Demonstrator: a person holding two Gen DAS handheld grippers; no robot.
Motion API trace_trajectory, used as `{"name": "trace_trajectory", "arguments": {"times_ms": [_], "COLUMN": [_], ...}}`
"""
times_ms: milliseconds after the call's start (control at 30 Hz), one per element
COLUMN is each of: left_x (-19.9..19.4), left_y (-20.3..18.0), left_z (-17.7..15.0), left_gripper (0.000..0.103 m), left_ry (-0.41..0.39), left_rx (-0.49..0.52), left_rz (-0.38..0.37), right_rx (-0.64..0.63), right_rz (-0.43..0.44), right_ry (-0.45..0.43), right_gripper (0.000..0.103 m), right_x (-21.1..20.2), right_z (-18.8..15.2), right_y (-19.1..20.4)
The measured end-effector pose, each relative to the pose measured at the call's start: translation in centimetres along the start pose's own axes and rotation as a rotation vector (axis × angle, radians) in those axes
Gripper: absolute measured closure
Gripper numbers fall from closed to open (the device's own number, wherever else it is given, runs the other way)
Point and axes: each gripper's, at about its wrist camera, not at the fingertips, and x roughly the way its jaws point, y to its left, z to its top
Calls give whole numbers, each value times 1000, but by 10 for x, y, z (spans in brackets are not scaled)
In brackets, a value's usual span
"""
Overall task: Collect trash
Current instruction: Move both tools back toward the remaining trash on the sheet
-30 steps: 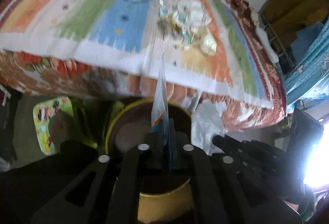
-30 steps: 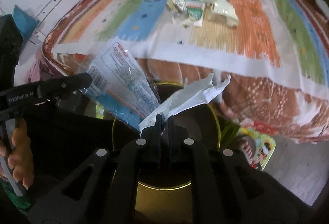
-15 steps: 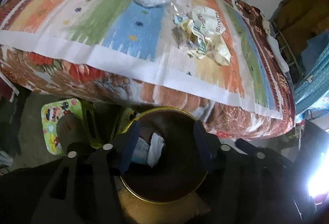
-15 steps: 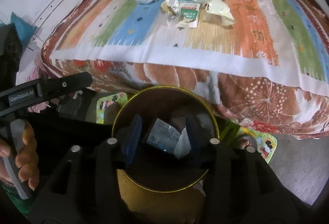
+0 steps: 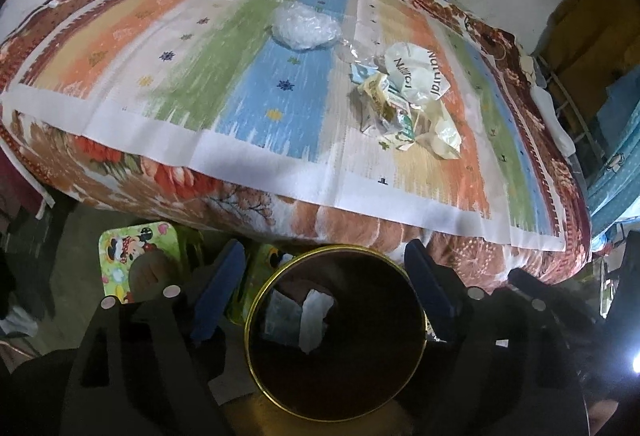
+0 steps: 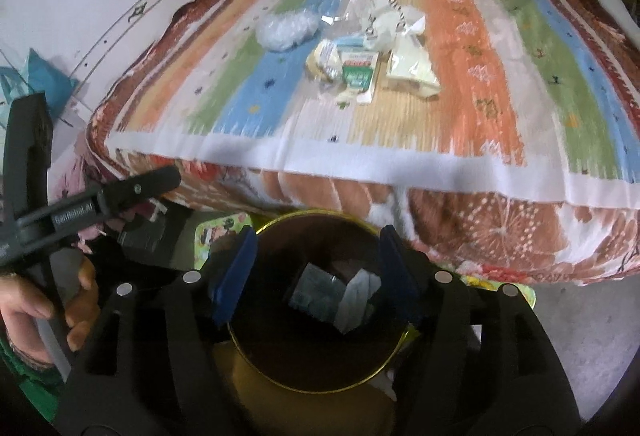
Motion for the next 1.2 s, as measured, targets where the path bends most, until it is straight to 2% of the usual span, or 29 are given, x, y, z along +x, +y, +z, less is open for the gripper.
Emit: {"name": "trace_trajectory", "arguments": {"times_ms": [133,267,533,600,867,1200], "left_x": [0,2,19,23,41,59], "left_y": [-8,-18,-35,-40,-59,-60], "left_z": [9,18,38,41,55,83], "left_gripper": [19,7,6,6,6,6], "left_ry": [-22,-48,-36,-31,-21,-33], "left_rx": [46,110,194,207,296,263], "left_rz": [27,63,110,114,140,123], "right_rx": [-1,1,41,47,86,122], "right_rz": [-14,-26,-39,-34,-53,-45], "right_ry": [-28,-46,-86,-91,-116,-128], "right_gripper": [36,27,18,13,9,9], "right_x": [-6,-7,-4,-1,8,30], "right_z": [16,31,64,72,98,131], "right_y": [-5,-11,-27,-31,-47,-63]}}
